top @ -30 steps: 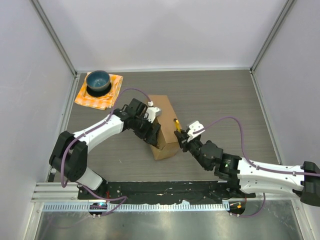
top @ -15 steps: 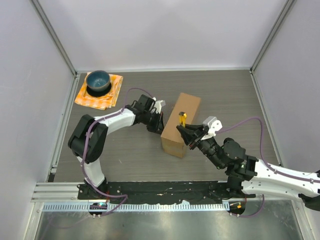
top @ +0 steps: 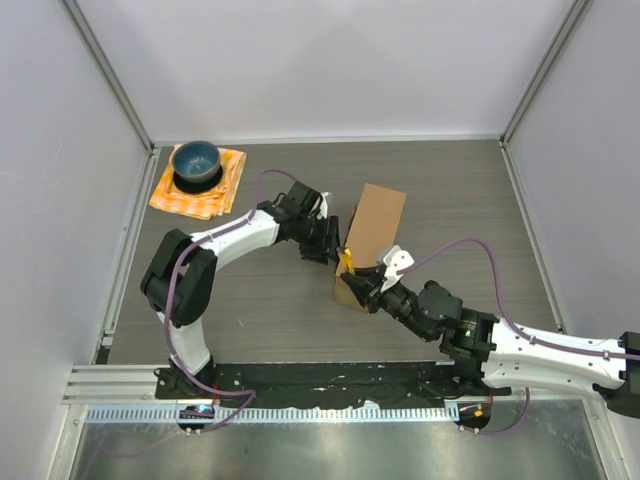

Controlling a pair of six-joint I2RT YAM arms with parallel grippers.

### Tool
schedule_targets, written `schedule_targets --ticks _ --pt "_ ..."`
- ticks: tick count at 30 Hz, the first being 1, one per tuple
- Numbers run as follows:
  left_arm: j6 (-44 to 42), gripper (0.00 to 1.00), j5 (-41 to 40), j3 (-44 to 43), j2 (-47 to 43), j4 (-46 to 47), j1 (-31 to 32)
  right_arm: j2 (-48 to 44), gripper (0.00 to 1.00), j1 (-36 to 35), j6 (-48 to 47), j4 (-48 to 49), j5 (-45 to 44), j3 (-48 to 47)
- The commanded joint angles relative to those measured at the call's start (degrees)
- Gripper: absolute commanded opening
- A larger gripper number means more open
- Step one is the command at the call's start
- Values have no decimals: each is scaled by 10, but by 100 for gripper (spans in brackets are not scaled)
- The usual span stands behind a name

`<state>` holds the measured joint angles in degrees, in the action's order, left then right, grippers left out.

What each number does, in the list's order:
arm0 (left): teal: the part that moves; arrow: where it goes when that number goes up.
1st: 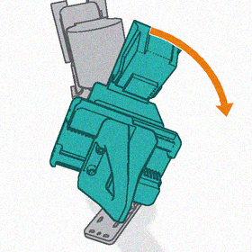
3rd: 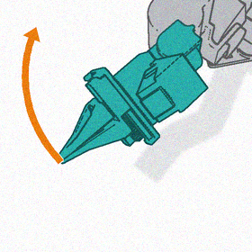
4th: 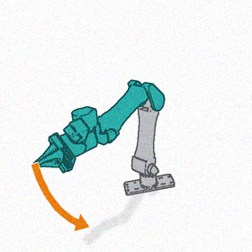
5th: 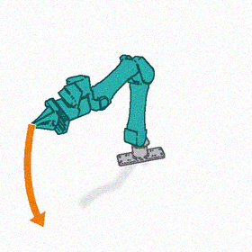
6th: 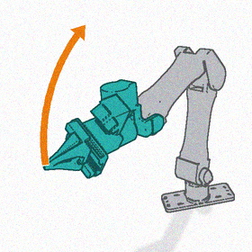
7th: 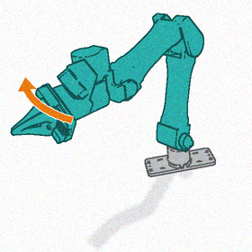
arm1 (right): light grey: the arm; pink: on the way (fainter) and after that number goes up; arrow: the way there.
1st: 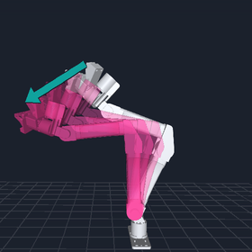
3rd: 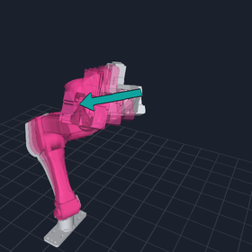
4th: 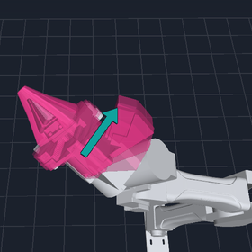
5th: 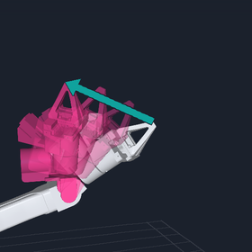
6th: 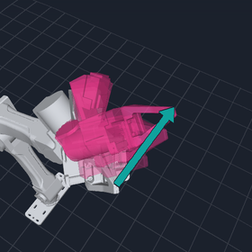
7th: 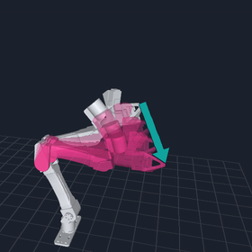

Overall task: Unpack the express box
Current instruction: Cut the express box at the center of the board.

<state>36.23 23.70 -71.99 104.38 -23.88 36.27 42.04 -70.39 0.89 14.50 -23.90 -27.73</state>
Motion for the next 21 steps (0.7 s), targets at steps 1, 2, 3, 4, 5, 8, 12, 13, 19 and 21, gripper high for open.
schedule_targets --ticks 1,2,3,4,5,8,12,13,19,21 --pt "-62 68 -24 -40 -23 -74 -1 -6 1 -2 16 15 7 -24" --pt "-71 93 -25 -36 -33 -72 -1 -8 1 -2 14 3 8 -34" --pt "-86 99 -30 -29 -56 -70 -2 -11 1 -2 15 -4 7 -37" --pt "-94 100 -37 -29 -65 -71 -1 -14 1 -2 16 -10 3 -40" --pt "-104 100 -45 -31 -73 -78 -1 -24 1 -2 17 -15 2 -43" --pt "-145 100 -88 -44 -107 -114 -7 -39 1 -2 38 -26 4 -42" --pt "-178 100 -134 -74 -139 -164 -29 -37 1 -2 63 -4 10 -35" --pt "-185 100 -141 -80 -156 -170 -34 -30 1 -2 58 4 9 -40" --pt "-208 100 -134 -151 -199 -227 -44 95 1 20 37 13 30 -134" --pt "-215 100 -119 -165 -214 -238 -42 113 1 43 42 22 57 -149"
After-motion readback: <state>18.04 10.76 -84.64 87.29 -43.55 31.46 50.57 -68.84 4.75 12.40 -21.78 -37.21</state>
